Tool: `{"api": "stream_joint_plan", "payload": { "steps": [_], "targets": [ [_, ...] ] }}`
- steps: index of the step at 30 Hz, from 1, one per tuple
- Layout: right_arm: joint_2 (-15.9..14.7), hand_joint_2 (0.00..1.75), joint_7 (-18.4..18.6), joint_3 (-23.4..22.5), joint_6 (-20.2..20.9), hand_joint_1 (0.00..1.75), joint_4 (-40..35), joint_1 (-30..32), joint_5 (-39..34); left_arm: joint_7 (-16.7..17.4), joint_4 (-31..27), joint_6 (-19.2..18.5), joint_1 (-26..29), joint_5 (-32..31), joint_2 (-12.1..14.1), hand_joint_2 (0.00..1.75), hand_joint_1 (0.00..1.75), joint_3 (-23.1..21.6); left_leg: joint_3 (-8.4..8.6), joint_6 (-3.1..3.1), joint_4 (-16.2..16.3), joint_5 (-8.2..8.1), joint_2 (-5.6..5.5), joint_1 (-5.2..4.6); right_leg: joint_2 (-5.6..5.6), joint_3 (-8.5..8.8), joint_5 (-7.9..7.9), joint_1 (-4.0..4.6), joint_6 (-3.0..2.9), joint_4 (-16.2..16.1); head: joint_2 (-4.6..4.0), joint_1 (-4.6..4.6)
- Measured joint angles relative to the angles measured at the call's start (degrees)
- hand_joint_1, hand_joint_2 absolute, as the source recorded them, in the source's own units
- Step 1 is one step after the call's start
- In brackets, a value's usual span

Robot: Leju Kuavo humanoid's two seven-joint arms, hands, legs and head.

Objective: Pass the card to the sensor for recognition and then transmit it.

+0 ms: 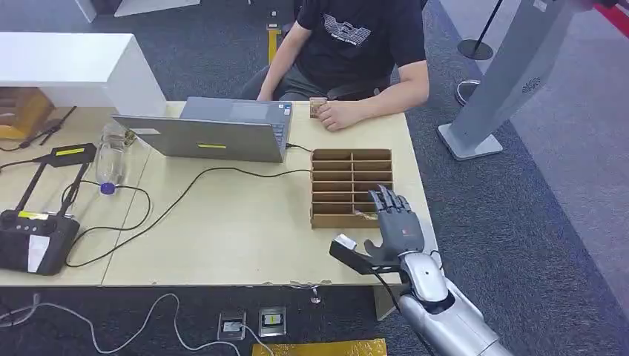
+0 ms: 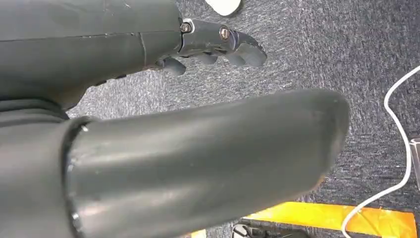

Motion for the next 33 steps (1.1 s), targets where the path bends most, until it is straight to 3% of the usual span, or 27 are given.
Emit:
{"api": "stream_joint_plan", "payload": {
  "steps": [4,5,6,33],
  "targets": [
    [0.02,1.75,0.06,0.48,-0.02,0.0,0.42,0.0,-0.17,0.0,0.0,0.0,0.0,0.0,0.0,0.0,0.0,0.0,0.0,0.0,0.0,0.0,0.0,0.0,0.0,0.0,0.0,0.0,0.0,0.0,0.0,0.0],
    [0.02,1.75,0.11,0.55,-0.04,0.14,0.46,-0.01,-0.17,0.0,0.0,0.0,0.0,0.0,0.0,0.0,0.0,0.0,0.0,0.0,0.0,0.0,0.0,0.0,0.0,0.0,0.0,0.0,0.0,0.0,0.0,0.0],
    [0.07,1.75,0.18,0.59,-0.07,1.71,0.55,-0.02,-0.17,0.0,0.0,0.0,0.0,0.0,0.0,0.0,0.0,0.0,0.0,0.0,0.0,0.0,0.0,0.0,0.0,0.0,0.0,0.0,0.0,0.0,0.0,0.0],
    [0.72,1.75,0.02,1.33,-0.24,1.75,2.06,-0.92,-1.2,0.09,0.0,0.02,-0.06,-0.04,0.0,0.0,0.0,0.0,0.02,0.0,0.0,0.0,0.0,0.0,0.0,0.01,0.0,0.0,0.0,0.0,0.0,0.0]
  ]
}}
